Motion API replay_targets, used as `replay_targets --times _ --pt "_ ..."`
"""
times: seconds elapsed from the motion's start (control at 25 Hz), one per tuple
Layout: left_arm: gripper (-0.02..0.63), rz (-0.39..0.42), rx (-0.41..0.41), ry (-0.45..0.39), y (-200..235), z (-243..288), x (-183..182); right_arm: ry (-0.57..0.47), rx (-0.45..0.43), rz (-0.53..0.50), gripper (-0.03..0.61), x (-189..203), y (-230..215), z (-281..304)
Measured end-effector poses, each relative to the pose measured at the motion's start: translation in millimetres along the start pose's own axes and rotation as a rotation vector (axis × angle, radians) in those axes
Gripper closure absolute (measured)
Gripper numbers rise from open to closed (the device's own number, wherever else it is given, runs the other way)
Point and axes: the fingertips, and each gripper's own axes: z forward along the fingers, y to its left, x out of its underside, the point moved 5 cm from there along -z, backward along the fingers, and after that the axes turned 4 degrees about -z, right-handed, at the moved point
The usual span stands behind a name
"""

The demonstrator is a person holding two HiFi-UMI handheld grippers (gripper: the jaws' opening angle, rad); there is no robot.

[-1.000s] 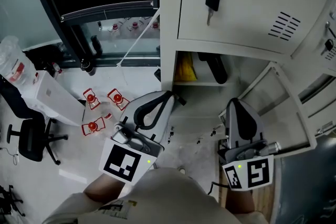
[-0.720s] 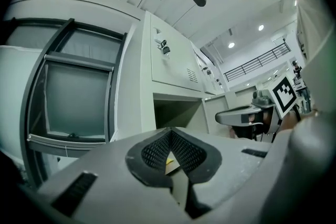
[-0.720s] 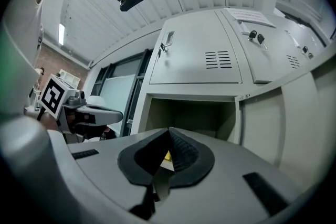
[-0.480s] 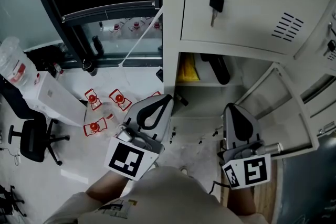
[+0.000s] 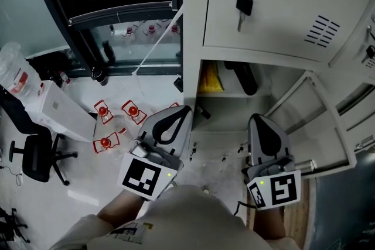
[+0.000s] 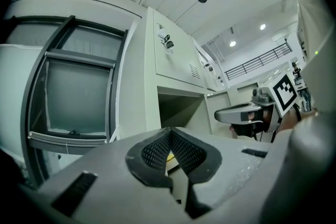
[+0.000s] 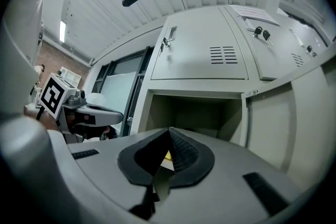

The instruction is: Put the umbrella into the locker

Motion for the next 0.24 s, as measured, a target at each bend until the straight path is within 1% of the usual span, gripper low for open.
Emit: replay_targets --times 0.24 --pt "0.606 0.002 0.013 0.0 -3.1 0.4 0.9 0.001 -0.002 0.001 0.571 0.3 1.3 1.8"
